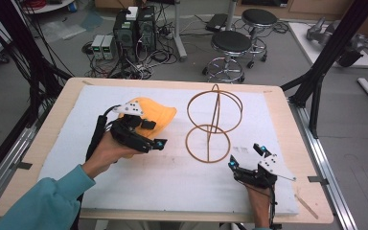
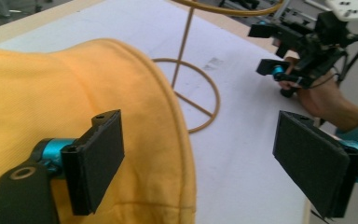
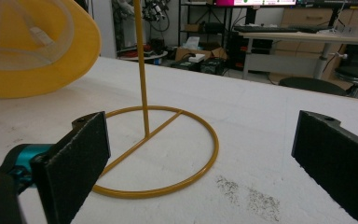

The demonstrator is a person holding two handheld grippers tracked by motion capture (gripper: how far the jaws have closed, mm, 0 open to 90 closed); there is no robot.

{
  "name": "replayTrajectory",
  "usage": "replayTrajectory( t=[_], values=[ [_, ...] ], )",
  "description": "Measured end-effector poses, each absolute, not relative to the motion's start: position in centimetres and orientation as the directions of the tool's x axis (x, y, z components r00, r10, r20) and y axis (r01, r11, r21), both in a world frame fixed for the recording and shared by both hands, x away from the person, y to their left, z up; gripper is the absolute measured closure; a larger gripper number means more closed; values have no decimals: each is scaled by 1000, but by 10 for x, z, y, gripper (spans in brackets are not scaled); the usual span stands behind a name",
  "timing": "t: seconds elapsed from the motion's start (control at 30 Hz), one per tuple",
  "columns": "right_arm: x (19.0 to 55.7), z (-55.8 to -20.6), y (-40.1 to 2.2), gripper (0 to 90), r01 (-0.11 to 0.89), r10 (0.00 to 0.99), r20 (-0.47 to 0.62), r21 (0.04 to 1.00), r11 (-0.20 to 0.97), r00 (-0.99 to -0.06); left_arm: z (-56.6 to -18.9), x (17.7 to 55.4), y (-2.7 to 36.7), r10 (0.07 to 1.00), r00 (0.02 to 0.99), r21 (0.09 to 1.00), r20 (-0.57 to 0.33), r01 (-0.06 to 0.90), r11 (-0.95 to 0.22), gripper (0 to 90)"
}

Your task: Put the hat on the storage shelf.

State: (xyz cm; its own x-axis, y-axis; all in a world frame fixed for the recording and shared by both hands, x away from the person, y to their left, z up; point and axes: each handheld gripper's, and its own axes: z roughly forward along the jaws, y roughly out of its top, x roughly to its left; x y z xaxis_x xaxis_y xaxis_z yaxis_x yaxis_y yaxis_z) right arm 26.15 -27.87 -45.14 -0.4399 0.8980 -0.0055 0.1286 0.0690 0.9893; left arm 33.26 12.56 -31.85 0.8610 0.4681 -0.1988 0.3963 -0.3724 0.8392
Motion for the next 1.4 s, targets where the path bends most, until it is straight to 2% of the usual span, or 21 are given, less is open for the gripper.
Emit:
replayTrajectory(
  t=[0.17,0.3,0.67,0.7,0.73,1.1,1.4],
  values=[
    [262,-451,-279,31,125,898,-9,990,71,-439,-317,326,118,405,883,842,-236,394,-368,161],
    [262,-451,-279,31,125,898,-10,990,72,-441,-317,324,111,389,888,845,-244,392,-364,161],
    [262,-451,-279,31,123,897,-7,990,68,-441,-313,312,100,332,923,877,-195,315,-362,159],
    [262,-451,-279,31,124,898,-5,990,66,-441,-313,311,99,338,922,880,-190,313,-357,150],
    [262,-451,-279,31,126,897,-3,990,65,-441,-313,310,99,343,922,884,-183,307,-354,99],
    [262,-451,-279,31,120,896,-13,990,74,-443,-311,306,104,354,927,896,-126,260,-361,97],
    [262,-451,-279,31,121,896,-13,990,74,-444,-316,299,130,418,908,905,-34,206,-373,103]
  ],
)
